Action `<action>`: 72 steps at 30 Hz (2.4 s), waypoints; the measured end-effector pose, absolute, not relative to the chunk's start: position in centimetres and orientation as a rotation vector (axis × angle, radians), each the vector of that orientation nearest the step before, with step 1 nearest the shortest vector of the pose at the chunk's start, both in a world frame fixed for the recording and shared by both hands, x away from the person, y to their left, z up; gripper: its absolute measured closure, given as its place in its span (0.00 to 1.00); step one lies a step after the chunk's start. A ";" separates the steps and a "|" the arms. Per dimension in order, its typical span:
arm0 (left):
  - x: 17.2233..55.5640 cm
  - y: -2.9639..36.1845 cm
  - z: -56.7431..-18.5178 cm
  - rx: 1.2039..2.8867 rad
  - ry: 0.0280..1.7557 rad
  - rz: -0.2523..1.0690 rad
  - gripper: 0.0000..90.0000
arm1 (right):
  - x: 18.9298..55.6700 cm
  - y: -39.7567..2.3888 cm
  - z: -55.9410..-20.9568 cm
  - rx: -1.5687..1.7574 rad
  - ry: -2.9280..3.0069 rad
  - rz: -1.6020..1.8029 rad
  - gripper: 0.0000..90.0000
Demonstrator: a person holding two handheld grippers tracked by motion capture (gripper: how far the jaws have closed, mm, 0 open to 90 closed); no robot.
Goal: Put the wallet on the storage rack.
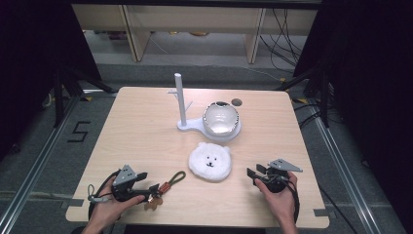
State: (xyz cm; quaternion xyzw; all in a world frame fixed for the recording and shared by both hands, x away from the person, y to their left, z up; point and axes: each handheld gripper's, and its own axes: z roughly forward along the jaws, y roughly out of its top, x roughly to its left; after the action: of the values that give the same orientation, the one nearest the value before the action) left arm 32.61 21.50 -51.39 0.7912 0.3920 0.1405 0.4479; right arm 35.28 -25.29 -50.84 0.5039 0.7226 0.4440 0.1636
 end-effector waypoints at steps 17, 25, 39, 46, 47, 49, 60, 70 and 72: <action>34.0 19.2 -50.0 2.032 0.958 0.303 0.35 | 37.4 -23.9 -47.5 1.577 2.395 0.877 0.64; 33.7 19.2 -49.9 2.019 0.961 0.291 0.35 | 39.1 -22.5 -46.2 1.652 2.478 0.640 0.58; 33.6 19.0 -50.0 2.063 0.933 0.276 0.35 | 41.2 -19.5 -45.4 1.735 2.567 0.551 0.61; 33.4 19.5 -50.4 2.049 0.966 0.263 0.35 | 43.1 -17.1 -44.7 1.703 2.619 0.527 0.61; 33.4 19.4 -50.5 2.028 0.976 0.270 0.35 | 43.5 -17.0 -44.6 1.667 2.624 0.534 0.61; 33.4 19.5 -50.6 2.040 0.970 0.285 0.35 | 43.9 -16.5 -44.6 1.654 2.631 0.558 0.60; 33.4 19.3 -50.8 2.068 0.957 0.250 0.35 | 45.1 -15.3 -44.5 1.737 2.588 0.561 0.55; 33.3 19.1 -51.0 2.060 0.961 0.245 0.35 | 45.7 -14.9 -44.9 1.725 2.547 0.546 0.52; 33.3 19.1 -51.0 2.062 0.954 0.246 0.35 | 45.9 -14.9 -45.2 1.738 2.539 0.547 0.52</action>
State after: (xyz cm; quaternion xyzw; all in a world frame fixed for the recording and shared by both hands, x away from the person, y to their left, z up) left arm 33.28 19.07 -51.03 0.8209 0.3798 0.0978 0.4151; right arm 45.93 -14.95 -45.17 0.5562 0.8124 0.1750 0.0079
